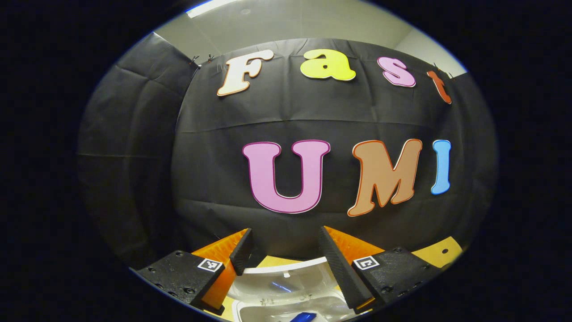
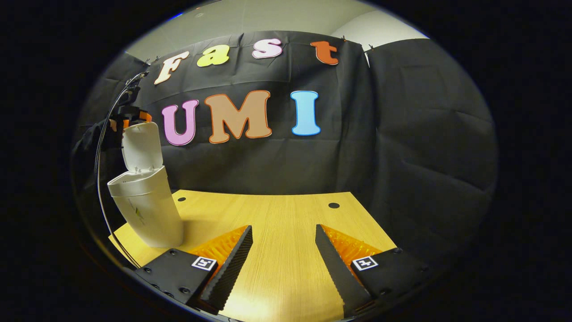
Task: Press the lid of the desktop garbage bin to open it, pick up the crumpled paper on the desktop and throw it into the bin, then pick up the pop can on the desktop and drop it into the bin, and finally close the garbage bin lid.
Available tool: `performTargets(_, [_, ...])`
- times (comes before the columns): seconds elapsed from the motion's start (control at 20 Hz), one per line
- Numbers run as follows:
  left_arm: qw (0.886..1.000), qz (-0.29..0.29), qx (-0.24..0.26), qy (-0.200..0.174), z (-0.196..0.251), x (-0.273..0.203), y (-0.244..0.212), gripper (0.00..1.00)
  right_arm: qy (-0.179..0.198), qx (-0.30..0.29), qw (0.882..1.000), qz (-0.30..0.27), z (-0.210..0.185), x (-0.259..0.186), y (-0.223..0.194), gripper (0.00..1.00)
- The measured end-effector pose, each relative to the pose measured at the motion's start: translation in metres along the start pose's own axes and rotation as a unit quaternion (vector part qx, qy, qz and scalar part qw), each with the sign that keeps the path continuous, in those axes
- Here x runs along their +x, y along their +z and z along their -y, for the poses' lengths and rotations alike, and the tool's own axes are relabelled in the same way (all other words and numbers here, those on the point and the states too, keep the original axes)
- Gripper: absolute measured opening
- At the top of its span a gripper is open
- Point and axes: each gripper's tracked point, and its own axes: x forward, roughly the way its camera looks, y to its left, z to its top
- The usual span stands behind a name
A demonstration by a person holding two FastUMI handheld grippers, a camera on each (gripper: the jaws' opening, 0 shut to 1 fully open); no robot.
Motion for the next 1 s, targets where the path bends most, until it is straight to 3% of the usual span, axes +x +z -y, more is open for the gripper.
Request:
performTargets(0.15, [1.0, -0.002, -0.002, -0.005, 0.007, -0.025, -0.005, 0.94, 0.013, -0.004, 1.0, 0.001, -0.004, 0.002, 0.001, 0.94])
performTargets(0.5, [1.0, -0.016, -0.011, -0.007, 0.021, -0.071, -0.036, 0.9, 0.038, -0.014, 0.999, 0.001, -0.002, 0.003, 0.003, 0.96])
performTargets(0.6, [1.0, -0.026, -0.016, -0.006, 0.023, -0.082, -0.05, 0.95, 0.043, -0.016, 0.999, 0.0, 0.001, 0.002, 0.002, 0.94])
performTargets(0.7, [0.999, -0.038, -0.018, -0.004, 0.027, -0.092, -0.067, 0.91, 0.049, -0.019, 0.999, -0.001, 0.002, 0.001, 0.002, 0.94])
performTargets(0.95, [0.997, -0.075, -0.026, -0.008, 0.036, -0.112, -0.11, 0.94, 0.063, -0.032, 0.997, -0.007, 0.004, 0.0, -0.001, 0.96])
performTargets(1.0, [0.997, -0.077, -0.026, -0.01, 0.038, -0.115, -0.116, 0.9, 0.065, -0.035, 0.997, -0.01, 0.004, -0.001, -0.003, 0.96])
